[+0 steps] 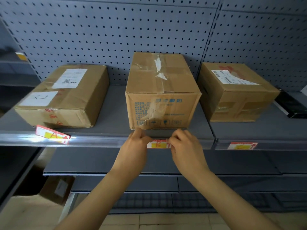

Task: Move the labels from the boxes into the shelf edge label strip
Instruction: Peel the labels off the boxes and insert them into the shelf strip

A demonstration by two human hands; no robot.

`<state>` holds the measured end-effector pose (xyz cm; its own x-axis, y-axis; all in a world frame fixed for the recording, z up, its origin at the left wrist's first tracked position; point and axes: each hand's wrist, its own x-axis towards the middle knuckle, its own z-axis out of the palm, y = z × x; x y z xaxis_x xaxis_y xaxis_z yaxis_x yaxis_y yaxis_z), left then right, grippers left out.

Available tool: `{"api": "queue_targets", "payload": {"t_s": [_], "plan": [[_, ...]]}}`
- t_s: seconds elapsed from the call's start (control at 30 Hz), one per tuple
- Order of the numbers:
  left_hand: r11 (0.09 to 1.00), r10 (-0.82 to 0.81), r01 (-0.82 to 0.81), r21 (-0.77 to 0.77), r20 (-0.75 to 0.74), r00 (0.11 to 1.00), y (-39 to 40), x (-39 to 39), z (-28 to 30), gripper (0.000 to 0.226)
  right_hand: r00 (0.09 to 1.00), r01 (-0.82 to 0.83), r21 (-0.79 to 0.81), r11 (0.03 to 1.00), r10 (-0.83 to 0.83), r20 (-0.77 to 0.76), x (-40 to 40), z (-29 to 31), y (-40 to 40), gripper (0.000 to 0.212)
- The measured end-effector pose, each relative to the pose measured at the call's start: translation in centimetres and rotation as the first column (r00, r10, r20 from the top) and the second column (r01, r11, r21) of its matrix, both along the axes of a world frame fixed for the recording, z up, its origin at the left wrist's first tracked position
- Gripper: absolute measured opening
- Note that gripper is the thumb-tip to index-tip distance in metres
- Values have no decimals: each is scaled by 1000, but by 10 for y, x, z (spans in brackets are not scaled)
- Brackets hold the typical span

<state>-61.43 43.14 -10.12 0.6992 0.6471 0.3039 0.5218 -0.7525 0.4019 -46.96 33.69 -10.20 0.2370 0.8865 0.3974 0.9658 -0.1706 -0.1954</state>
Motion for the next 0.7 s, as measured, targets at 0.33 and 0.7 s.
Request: {"api": "queue_targets", "payload": {"t_s": [0.33,0.7], "plan": [[993,114,-116,38,43,993,-3,-36,11,36,980,-198,51,979,199,-12,-28,2,18,14],[922,370,-368,119,-1,929,63,-163,28,29,925,-305,135,943,327,-192,-140,1,90,18]]}}
